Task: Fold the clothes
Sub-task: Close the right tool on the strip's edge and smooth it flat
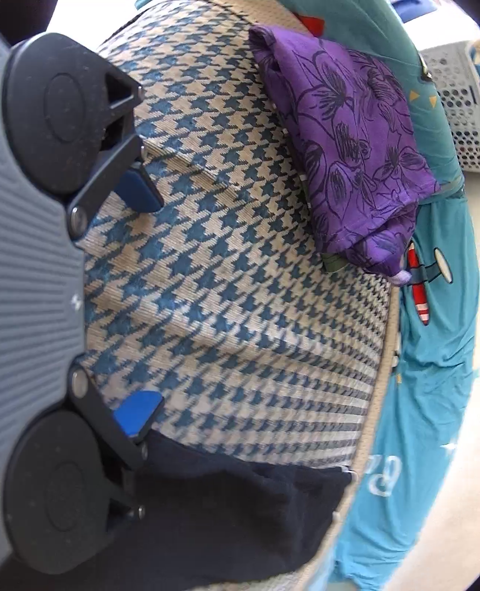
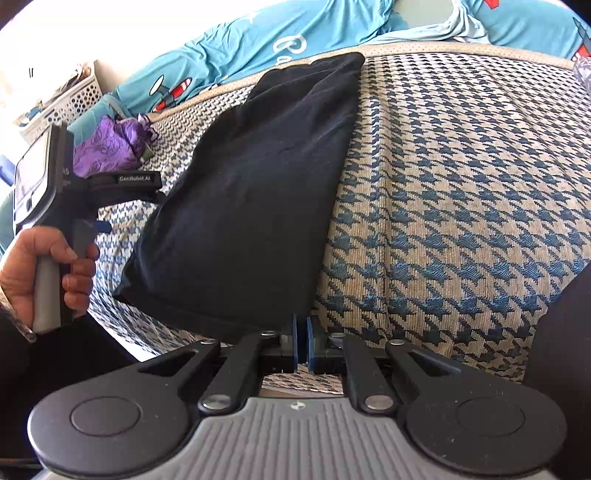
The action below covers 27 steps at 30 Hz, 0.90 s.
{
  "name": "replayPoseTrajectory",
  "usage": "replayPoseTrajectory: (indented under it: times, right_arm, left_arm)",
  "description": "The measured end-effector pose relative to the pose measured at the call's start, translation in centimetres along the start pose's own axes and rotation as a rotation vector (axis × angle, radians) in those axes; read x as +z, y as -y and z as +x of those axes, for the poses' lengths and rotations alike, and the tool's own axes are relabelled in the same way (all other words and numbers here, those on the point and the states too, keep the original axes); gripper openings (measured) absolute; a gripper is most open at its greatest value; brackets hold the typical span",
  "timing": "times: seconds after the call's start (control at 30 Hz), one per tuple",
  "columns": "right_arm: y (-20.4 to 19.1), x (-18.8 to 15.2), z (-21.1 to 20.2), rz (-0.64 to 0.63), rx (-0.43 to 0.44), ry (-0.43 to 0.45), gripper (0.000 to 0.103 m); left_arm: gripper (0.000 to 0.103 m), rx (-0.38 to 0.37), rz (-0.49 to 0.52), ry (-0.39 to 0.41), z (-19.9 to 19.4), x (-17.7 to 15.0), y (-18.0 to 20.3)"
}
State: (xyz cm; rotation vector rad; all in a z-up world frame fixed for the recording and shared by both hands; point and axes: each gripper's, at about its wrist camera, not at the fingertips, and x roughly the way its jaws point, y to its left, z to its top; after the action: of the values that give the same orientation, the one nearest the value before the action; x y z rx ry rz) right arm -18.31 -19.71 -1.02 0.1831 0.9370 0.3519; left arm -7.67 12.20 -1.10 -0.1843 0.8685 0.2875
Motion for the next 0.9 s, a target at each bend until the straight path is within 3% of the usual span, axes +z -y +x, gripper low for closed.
replayPoseTrajectory:
  times: [0.17, 0.37, 0.63, 0.9]
  right_arm:
    - [0.3, 0.1, -0.2, 0.021, 0.029, 0.017, 0.008]
    - [0.5, 0.2, -0.1, 0.052, 0.047, 0.015, 0.009]
    - [0.7, 0.3, 0.1, 0.057, 0.054, 0.001, 0.012]
    - [0.7, 0.5, 0.0, 0.066, 0.081, 0.014, 0.014]
  left_arm:
    - [0.103, -0.085, -0.004, 0.088, -1.7, 0.3, 0.5]
    - [0.103, -0.149, 0.087, 0.102, -2.0, -0.4, 2.8]
    - [0.103, -0.038, 0.085, -0.001, 1.0, -0.9, 2.7]
    - [0.103, 0.008, 0.063, 0.017, 0.9, -1.2, 2.4]
